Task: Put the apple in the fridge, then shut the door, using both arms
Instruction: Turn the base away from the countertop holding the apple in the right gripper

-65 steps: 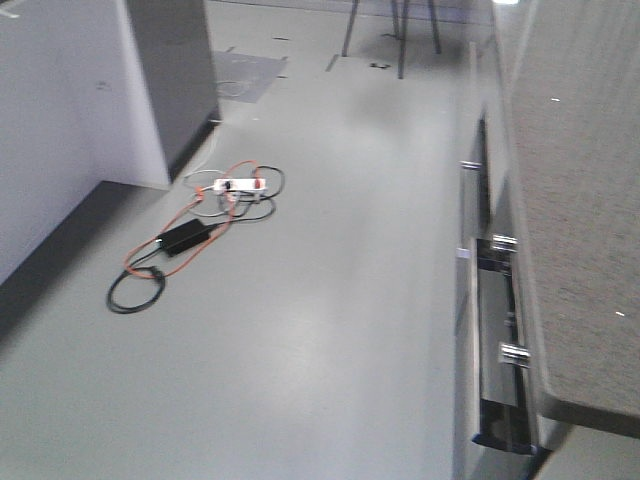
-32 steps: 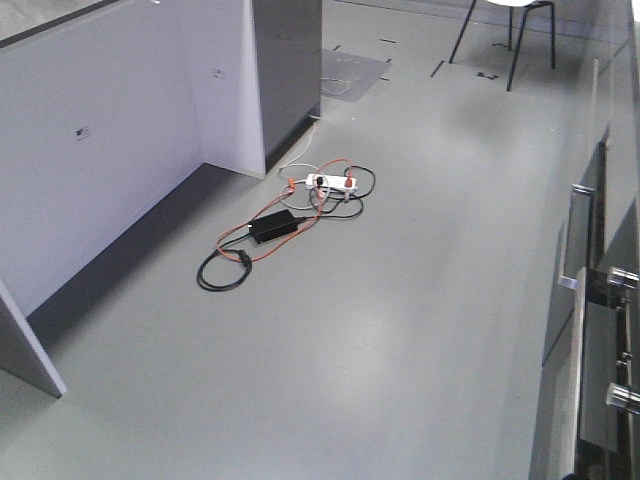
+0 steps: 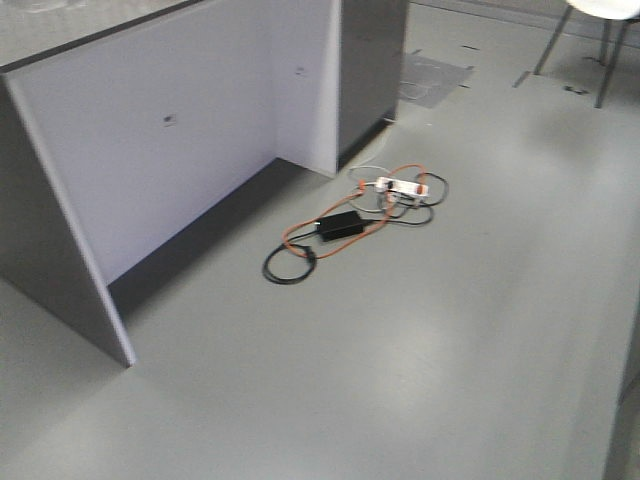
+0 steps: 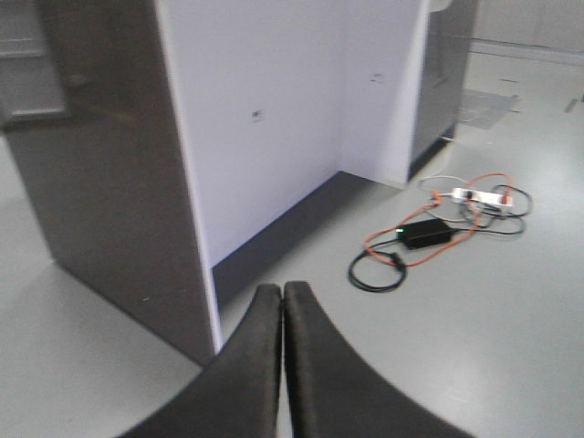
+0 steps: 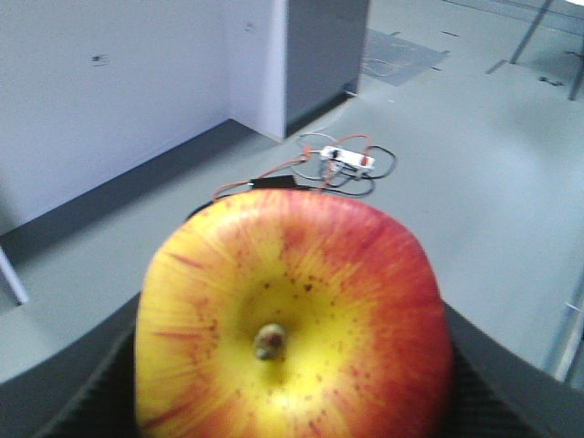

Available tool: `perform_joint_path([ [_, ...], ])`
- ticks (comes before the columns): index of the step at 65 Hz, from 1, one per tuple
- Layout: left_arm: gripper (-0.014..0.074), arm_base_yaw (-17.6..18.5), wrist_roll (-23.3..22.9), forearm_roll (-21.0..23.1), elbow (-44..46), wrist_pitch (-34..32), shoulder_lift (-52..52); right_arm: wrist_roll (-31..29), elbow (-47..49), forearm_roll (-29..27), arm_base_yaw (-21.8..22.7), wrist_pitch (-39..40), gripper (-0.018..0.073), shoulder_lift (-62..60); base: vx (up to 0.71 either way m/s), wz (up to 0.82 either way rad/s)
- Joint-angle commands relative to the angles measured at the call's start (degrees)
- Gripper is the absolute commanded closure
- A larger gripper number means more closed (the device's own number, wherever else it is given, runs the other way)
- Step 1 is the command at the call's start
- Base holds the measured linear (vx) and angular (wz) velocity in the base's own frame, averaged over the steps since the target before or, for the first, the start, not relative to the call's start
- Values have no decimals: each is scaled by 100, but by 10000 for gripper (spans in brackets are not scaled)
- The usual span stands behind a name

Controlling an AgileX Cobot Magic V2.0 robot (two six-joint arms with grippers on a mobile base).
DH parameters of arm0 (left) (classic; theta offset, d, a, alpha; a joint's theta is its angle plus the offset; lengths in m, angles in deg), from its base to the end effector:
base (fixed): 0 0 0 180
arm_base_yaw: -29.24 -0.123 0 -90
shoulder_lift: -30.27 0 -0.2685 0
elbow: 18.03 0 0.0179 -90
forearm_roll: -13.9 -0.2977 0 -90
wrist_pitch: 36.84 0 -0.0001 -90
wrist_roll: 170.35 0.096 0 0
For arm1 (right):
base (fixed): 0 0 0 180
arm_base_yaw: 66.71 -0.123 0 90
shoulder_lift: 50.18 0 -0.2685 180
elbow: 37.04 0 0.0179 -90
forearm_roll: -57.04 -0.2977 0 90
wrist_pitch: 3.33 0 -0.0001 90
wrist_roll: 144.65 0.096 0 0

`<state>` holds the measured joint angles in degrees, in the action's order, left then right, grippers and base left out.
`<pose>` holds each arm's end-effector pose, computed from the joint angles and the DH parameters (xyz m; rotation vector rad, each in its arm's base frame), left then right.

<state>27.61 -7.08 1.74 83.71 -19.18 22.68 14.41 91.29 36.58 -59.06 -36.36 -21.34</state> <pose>0.1225 0.0096 0.1760 -0.1516 1.7932 0.0140 0.1441 -0.0009 0.2841 -0.0571 1.9445 0.0574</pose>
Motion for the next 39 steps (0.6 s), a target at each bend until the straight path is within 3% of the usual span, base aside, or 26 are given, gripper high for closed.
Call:
perform_joint_path([
  [1, 601, 19, -55, 17, -115, -364, 77, -42, 156, -89, 8, 460, 529, 37, 0, 49],
  [39, 601, 19, -55, 17, -115, -364, 77, -42, 156, -89, 8, 460, 529, 37, 1, 48],
])
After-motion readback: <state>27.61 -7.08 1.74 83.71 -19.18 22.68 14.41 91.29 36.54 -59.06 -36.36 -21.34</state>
